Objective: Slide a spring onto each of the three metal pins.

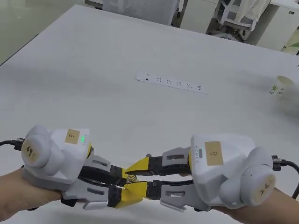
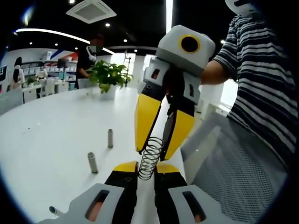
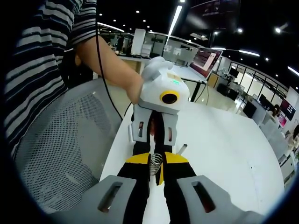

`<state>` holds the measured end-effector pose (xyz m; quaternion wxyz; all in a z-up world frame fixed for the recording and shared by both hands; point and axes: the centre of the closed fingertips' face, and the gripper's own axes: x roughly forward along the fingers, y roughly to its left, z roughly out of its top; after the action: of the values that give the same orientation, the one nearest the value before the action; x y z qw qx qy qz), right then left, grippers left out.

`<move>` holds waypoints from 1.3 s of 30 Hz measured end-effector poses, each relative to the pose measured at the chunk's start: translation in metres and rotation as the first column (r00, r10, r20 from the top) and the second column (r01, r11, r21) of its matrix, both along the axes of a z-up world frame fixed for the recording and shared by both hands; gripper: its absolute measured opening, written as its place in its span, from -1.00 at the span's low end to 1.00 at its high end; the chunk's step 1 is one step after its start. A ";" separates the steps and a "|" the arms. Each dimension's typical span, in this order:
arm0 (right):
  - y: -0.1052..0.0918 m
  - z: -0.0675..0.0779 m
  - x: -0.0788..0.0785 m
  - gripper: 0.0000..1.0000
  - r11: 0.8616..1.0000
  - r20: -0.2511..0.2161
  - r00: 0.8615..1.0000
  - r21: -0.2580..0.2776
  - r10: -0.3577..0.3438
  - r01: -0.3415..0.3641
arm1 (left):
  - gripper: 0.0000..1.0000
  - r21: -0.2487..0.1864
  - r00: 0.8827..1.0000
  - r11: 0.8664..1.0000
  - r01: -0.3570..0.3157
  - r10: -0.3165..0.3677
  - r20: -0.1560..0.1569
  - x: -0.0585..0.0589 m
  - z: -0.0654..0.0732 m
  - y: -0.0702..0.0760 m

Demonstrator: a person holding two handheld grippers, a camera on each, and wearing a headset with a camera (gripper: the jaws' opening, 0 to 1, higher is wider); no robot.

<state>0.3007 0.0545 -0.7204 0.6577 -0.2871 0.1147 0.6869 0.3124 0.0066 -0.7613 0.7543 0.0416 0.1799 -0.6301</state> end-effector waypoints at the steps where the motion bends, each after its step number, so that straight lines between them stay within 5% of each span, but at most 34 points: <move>1: 0.000 0.000 0.000 -0.86 1.000 -0.001 1.000 0.000 0.000 0.000 | -0.90 -0.001 1.000 1.000 0.000 0.000 0.000 0.000 0.000 0.000; 14: -0.001 0.001 0.002 -0.86 1.000 0.016 1.000 -0.005 -0.005 0.005 | -0.76 -0.006 0.999 0.999 -0.038 0.038 -0.030 0.000 -0.002 0.006; 39: -0.004 -0.005 0.012 -0.86 0.999 0.036 0.999 -0.018 -0.030 0.030 | -0.52 -0.011 0.981 0.986 -0.169 0.167 -0.101 0.001 -0.008 0.039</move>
<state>0.3125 0.0501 -0.7257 0.6672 -0.3038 0.1137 0.6706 0.3137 0.0459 -0.7691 0.7952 -0.0126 0.2141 -0.5671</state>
